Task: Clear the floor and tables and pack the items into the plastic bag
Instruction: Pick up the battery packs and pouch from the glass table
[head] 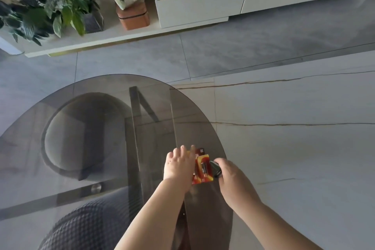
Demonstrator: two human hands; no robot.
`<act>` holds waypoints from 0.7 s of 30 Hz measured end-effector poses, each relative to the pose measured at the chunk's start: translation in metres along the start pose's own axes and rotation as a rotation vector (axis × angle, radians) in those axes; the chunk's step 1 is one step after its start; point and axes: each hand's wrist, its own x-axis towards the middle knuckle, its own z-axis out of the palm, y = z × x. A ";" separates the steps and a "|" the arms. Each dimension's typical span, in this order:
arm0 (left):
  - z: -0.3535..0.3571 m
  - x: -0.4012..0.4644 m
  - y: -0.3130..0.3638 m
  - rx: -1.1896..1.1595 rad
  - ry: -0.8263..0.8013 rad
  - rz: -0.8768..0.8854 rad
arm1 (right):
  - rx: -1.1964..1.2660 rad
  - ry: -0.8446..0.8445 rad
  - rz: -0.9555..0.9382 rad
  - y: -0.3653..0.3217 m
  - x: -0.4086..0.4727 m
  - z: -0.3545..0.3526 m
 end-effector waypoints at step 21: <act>-0.048 -0.153 0.078 -0.442 -0.061 -0.304 | 0.250 0.011 0.148 0.022 -0.111 -0.066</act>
